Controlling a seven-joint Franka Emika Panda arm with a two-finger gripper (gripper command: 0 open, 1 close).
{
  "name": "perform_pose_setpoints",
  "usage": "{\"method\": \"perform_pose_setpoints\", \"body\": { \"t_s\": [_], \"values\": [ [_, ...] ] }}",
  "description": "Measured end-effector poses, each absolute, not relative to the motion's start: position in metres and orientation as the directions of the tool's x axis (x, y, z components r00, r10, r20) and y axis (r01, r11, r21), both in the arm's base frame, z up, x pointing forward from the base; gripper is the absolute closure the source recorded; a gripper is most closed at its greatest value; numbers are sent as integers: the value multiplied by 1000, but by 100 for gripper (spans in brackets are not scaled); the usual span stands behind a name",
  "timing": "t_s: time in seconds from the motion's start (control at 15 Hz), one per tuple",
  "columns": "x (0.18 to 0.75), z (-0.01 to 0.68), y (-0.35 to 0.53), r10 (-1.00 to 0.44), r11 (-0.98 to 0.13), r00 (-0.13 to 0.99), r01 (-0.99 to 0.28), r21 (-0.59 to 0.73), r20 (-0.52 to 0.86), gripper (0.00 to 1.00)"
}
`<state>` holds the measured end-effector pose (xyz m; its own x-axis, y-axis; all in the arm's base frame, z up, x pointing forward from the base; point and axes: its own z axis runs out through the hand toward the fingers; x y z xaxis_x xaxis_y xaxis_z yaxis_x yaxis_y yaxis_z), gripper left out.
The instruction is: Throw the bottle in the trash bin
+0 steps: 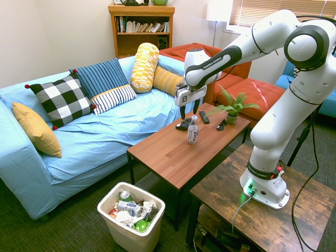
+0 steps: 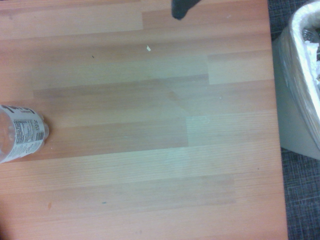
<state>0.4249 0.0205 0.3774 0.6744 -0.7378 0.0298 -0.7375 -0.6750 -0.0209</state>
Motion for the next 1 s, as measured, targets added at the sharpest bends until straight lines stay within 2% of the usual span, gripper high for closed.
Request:
{"method": "perform_pose_setpoints", "body": {
  "t_s": [0.33, 0.53, 1.0],
  "values": [
    [437, 382, 1, -772, -635, 633, -770, -57, 50, 0],
    [455, 377, -43, -839, -543, 541, -836, -80, 54, 0],
    [488, 313, -104, -934, -347, 345, -938, -2, 90, 0]
  ]
}}
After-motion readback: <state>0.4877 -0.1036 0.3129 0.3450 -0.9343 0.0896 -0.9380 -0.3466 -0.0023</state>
